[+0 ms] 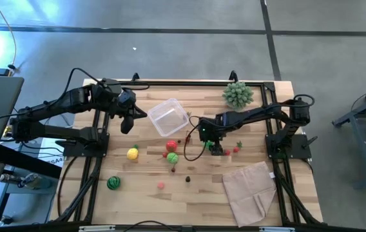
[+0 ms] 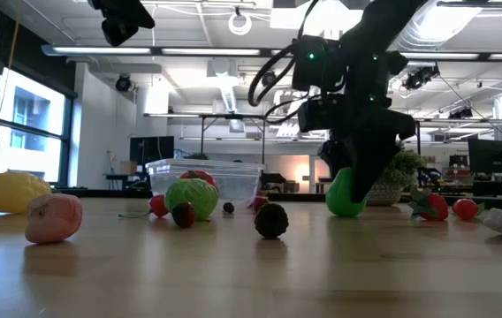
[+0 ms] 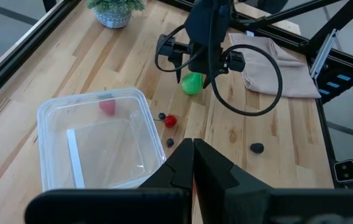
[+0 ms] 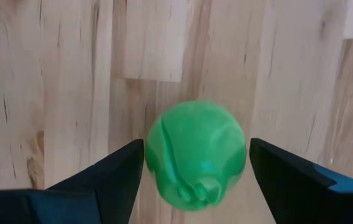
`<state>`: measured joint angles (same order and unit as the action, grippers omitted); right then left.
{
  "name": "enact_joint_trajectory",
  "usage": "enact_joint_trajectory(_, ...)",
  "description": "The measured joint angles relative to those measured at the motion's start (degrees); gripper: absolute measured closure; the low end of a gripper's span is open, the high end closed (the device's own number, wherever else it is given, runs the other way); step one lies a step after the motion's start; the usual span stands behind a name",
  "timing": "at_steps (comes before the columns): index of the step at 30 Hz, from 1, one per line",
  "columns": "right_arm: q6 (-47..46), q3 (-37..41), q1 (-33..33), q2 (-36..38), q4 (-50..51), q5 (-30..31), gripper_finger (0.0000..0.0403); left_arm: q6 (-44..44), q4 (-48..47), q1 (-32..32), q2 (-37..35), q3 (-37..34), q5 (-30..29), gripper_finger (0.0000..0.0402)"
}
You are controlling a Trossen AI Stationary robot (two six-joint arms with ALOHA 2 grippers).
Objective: Pick and placing Produce into tupperware
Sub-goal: Put the green pear into the transparent bin
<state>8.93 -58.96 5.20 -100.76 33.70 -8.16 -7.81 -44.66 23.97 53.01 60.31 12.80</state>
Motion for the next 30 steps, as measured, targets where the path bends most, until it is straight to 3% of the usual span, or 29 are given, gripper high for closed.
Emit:
enact_joint_trajectory(17,0.06,0.00,0.01,-0.27,-0.63,-1.44,0.0190,0.00,0.02,0.00,0.00,0.00,0.00,0.0401)
enact_joint_trajectory(30,-1.48,-4.00,0.01,1.38,1.78,-1.30,0.0196,0.00,0.02,0.00,0.00,0.00,-0.02,0.0401)
